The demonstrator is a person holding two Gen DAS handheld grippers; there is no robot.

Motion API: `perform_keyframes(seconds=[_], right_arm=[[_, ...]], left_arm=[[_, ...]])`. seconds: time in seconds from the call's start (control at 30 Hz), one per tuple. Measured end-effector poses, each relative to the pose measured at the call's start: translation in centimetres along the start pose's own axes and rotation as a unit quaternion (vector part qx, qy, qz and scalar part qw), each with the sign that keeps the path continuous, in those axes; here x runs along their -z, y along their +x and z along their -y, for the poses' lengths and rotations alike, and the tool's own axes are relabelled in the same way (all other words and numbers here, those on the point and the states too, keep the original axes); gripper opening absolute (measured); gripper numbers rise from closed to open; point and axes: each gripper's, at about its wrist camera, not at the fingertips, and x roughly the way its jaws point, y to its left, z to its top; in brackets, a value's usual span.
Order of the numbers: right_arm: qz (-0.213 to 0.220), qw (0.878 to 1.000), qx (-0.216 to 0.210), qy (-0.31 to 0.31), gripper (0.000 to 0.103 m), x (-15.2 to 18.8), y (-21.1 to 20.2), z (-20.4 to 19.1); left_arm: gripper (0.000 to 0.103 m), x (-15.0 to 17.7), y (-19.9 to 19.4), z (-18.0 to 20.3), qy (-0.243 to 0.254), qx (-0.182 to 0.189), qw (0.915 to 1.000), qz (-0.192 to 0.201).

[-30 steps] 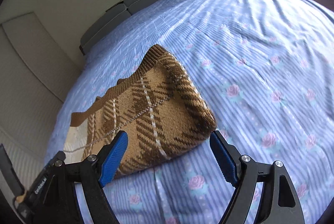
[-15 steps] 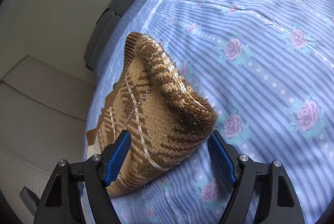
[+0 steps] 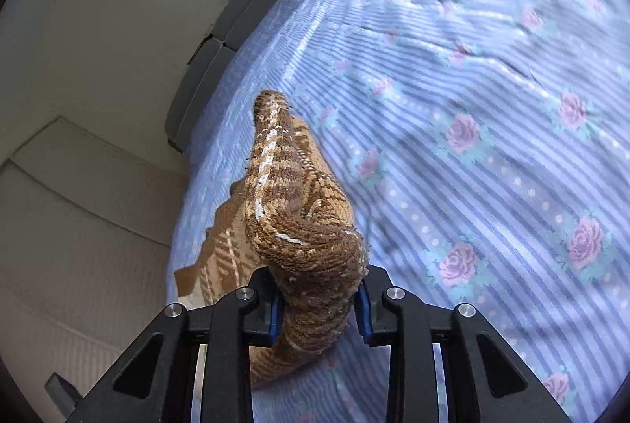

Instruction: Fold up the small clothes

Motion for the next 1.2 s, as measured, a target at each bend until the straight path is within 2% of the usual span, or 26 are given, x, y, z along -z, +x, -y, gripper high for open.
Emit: perform_keyframes(seconds=[0.1, 0.17, 0.27, 0.4, 0.5, 0.6, 0.7, 0.77, 0.83, 0.87, 0.9, 0.97, 1.03, 1.2], right_arm=[[0.033, 0.996, 0.014, -0.081, 0.027, -0.1, -1.2, -5.1], [0.056, 0.987, 0.029, -0.145, 0.026, 0.5, -1.6, -9.0], [0.08, 0.968, 0.045, -0.233, 0.026, 2.4, -1.1, -14.9], [0.086, 0.938, 0.045, -0.332, 0.025, 6.5, 1.2, -21.9], [0.073, 0.904, 0.046, -0.419, 0.025, 11.4, 3.9, -26.1], [0.032, 0.857, 0.06, -0.51, 0.025, 17.5, 6.6, -28.2], [-0.017, 0.809, 0.09, -0.581, 0.026, 23.0, 9.6, -27.9], [-0.027, 0.788, 0.103, -0.607, 0.026, 25.4, 10.3, -26.4], [-0.019, 0.77, 0.112, -0.628, 0.028, 27.1, 10.0, -25.7], [-0.013, 0.766, 0.111, -0.633, 0.032, 27.4, 9.7, -25.7], [-0.015, 0.769, 0.104, -0.631, 0.039, 27.2, 9.5, -25.7], [-0.016, 0.78, 0.091, -0.619, 0.046, 26.6, 8.6, -25.6], [-0.022, 0.796, 0.077, -0.6, 0.048, 25.7, 8.0, -25.6], [-0.038, 0.847, 0.028, -0.529, 0.049, 23.2, 4.7, -24.7]], left_arm=[[0.074, -0.6, -1.4, -2.3, -0.018, -0.008, 0.9997, 0.01], [0.074, -0.9, -2.3, -4.2, -0.033, -0.016, 0.9992, 0.018], [0.074, -1.3, -3.9, -7.6, -0.057, -0.032, 0.9974, 0.031], [0.074, -1.1, -5.8, -12.8, -0.094, -0.055, 0.993, 0.045], [0.074, -0.4, -7.0, -16.7, -0.123, -0.072, 0.9885, 0.051], [0.074, 0.4, -7.6, -19.9, -0.145, -0.086, 0.9845, 0.048], [0.074, 1.4, -7.9, -22.4, -0.164, -0.095, 0.9811, 0.041], [0.074, 2.1, -7.8, -23.7, -0.174, -0.094, 0.9795, 0.037], [0.074, 2.7, -7.6, -24.5, -0.18, -0.092, 0.9789, 0.031], [0.074, 2.9, -7.4, -24.8, -0.181, -0.089, 0.9791, 0.027], [0.074, 3.0, -7.2, -24.9, -0.181, -0.085, 0.9795, 0.023], [0.074, 3.0, -6.9, -25.0, -0.18, -0.073, 0.9809, 0.017], [0.074, 2.9, -6.8, -24.6, -0.173, -0.063, 0.9828, 0.017], [0.074, 1.7, -6.6, -22.6, -0.144, -0.022, 0.989, 0.023]])
